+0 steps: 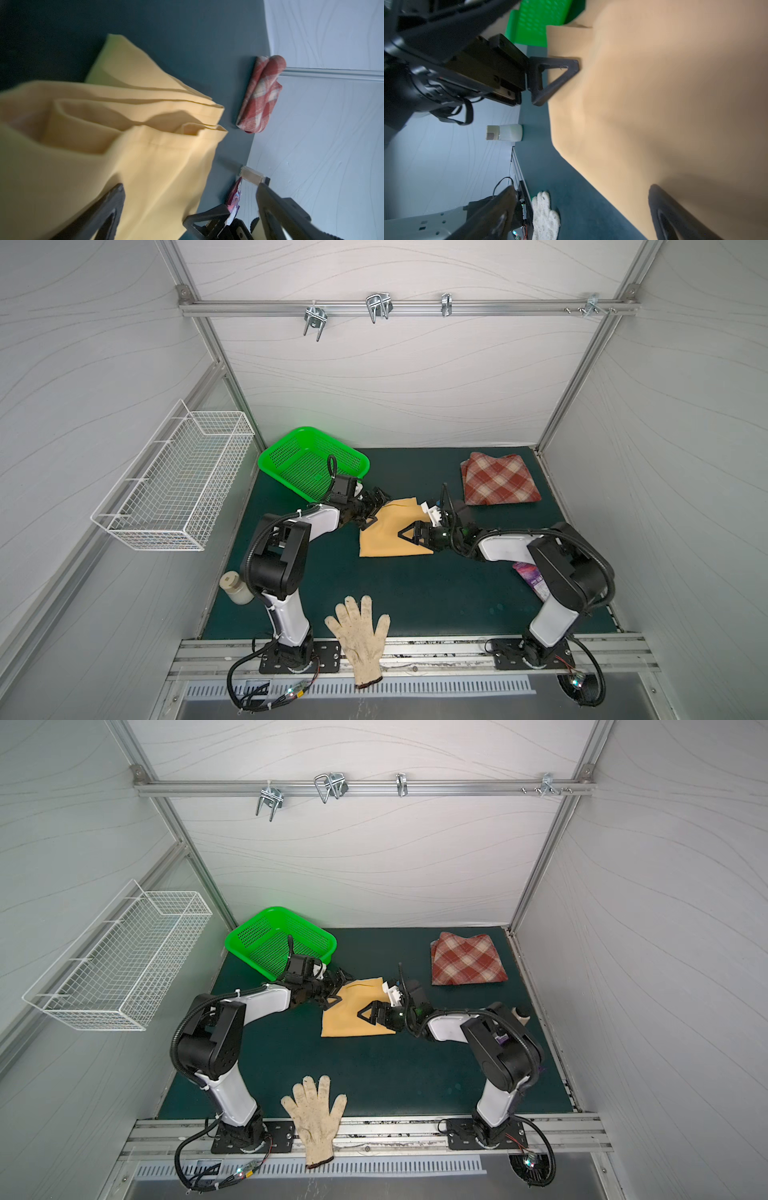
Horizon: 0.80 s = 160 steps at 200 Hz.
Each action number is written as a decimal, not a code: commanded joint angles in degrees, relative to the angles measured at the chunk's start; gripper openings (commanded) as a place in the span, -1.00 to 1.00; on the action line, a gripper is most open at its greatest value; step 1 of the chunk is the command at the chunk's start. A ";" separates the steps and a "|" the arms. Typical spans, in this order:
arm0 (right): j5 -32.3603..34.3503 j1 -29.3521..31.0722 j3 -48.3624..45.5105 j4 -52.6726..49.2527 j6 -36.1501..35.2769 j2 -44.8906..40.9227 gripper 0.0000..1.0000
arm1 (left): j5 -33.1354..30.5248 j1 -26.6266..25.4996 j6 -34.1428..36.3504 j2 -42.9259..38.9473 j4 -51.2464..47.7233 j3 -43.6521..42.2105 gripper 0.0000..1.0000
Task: Fold and stack the skirts
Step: 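Smooth the folded yellow skirt's far edge with both grippers, then release, then grasp the yellow skirt's corner with the right gripper while the left gripper withdraws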
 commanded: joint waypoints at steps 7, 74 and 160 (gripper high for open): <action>1.65 0.57 -2.23 6.43 1.38 5.03 0.99 | 1.91 2.52 1.35 3.43 1.44 3.41 0.98; 3.05 0.94 -8.31 16.52 5.21 12.25 0.99 | 2.41 4.89 2.01 7.76 1.05 6.86 0.98; 6.63 2.22 -10.54 10.23 1.41 3.65 0.99 | 2.75 4.82 -0.03 8.27 0.88 11.19 0.98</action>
